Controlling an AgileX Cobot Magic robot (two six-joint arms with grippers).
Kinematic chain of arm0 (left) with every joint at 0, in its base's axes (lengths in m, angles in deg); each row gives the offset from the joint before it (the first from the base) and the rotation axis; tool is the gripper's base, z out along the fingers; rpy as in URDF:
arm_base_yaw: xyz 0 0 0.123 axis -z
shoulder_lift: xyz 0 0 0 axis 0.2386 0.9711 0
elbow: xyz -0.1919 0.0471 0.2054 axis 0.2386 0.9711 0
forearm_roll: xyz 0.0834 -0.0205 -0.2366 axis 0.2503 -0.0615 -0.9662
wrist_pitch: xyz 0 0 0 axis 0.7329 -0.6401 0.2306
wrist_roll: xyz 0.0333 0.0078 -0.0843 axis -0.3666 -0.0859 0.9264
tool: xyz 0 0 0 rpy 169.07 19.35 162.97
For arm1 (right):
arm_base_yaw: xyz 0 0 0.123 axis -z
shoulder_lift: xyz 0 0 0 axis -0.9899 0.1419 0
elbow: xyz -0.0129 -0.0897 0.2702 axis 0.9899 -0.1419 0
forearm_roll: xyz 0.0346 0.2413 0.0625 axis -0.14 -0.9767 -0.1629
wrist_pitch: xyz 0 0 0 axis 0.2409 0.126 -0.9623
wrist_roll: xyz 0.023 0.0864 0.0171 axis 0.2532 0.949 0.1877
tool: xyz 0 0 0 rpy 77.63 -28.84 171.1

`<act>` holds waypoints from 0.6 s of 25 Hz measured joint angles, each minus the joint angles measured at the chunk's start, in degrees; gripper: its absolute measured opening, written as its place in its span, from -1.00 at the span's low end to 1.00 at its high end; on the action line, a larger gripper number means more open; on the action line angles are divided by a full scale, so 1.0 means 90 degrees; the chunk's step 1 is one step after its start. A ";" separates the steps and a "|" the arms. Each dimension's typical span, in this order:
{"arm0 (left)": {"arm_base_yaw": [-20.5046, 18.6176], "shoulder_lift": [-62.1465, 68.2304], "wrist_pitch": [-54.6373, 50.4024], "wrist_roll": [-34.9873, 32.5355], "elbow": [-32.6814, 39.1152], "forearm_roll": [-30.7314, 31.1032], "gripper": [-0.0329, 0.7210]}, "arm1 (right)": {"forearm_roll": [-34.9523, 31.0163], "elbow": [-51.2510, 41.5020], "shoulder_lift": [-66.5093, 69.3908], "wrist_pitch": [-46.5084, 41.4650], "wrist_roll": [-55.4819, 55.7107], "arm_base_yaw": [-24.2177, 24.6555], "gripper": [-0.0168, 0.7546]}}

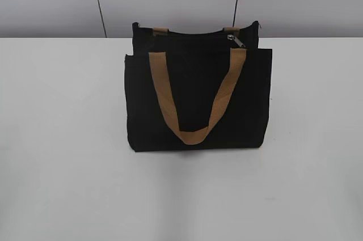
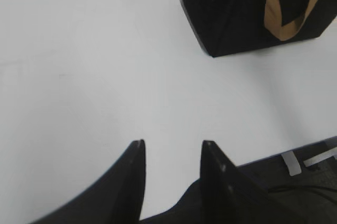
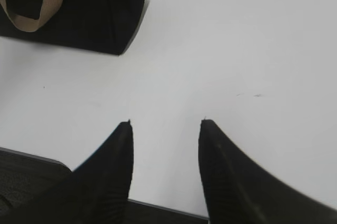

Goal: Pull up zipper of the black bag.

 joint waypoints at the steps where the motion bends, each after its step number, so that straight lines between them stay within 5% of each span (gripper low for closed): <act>1: 0.0000 0.0000 0.0000 -0.0104 0.0000 -0.0065 -0.20 | 0.0000 0.0000 0.0000 0.0006 0.0000 0.0000 -0.11; 15: 0.0000 0.0000 0.0000 -0.0307 0.0000 -0.0221 -0.26 | 0.0002 0.0000 0.0000 0.0018 0.0008 0.0000 -0.11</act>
